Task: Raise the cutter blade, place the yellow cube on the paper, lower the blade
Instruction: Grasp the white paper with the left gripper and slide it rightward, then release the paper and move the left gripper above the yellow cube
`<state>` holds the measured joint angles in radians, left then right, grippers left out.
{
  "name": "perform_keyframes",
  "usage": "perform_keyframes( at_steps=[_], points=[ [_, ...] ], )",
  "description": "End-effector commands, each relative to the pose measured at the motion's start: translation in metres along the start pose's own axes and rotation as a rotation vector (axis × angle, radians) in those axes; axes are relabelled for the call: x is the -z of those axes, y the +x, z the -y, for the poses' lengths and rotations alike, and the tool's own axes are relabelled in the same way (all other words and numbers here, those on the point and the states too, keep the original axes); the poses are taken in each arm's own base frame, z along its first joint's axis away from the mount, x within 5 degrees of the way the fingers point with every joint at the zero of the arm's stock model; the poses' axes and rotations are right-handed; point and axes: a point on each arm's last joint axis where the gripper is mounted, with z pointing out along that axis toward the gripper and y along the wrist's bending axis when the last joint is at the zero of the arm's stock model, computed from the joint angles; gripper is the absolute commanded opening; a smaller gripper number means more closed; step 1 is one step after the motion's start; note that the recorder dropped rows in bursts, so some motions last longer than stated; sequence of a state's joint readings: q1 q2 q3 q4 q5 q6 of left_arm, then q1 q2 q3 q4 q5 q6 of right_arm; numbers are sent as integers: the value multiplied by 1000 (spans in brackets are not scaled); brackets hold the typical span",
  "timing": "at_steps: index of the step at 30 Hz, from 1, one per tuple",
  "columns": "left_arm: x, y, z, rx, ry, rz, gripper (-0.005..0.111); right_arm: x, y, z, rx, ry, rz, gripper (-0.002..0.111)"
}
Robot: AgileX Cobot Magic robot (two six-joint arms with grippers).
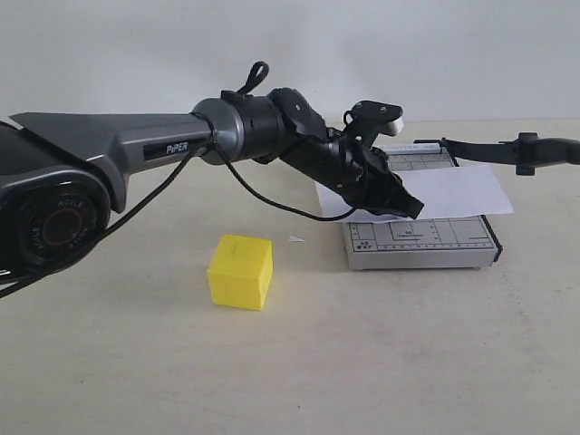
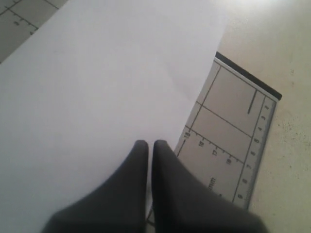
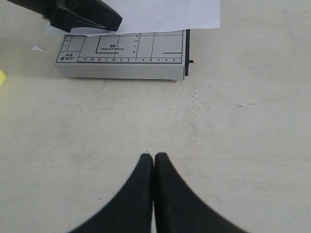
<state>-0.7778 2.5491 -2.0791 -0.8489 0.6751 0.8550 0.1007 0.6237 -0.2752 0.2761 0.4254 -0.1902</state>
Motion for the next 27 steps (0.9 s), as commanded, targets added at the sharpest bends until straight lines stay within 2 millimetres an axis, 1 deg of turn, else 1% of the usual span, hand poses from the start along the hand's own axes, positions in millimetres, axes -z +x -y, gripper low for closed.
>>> perform_keyframes(
  at_steps=[1, 2, 6, 8, 10, 12, 13, 16, 20, 23, 25, 27],
  points=[
    [-7, 17, -2, -55, 25, -91, 4, 0, -3, 0, 0, 0, 14, 0],
    [-7, 17, -2, -84, 26, -87, 4, 0, -3, 0, 0, 0, 16, 0],
    [-8, 15, -3, -102, 15, -73, 4, 0, -4, 0, 0, 1, 20, 0],
    [-6, 10, -3, -76, 7, -37, 4, 0, -4, 0, 0, 1, 20, 0],
    [1, -1, 0, -11, 3, 17, 4, 0, -4, 0, 0, 1, 20, 0],
    [17, -18, 4, 0, -31, 76, 4, 0, -4, 0, 0, 1, 20, 0],
    [28, -30, 6, 30, -53, 120, 4, 0, -4, 0, 0, 1, 20, 0],
    [47, -49, 10, 93, -88, 202, 4, 0, -4, 0, 0, 1, 20, 0],
    [78, -72, 20, 150, -118, 300, 4, 0, -4, 0, 2, 1, 20, 0],
    [99, -78, 27, 212, -152, 355, 4, 0, -4, 0, 2, 1, 20, 0],
    [112, -75, 32, 240, -207, 387, 4, 0, -4, 0, 2, 1, 20, 0],
    [132, -66, 39, 274, -303, 454, 4, 0, -4, 0, 2, 1, 20, 0]
  ],
)
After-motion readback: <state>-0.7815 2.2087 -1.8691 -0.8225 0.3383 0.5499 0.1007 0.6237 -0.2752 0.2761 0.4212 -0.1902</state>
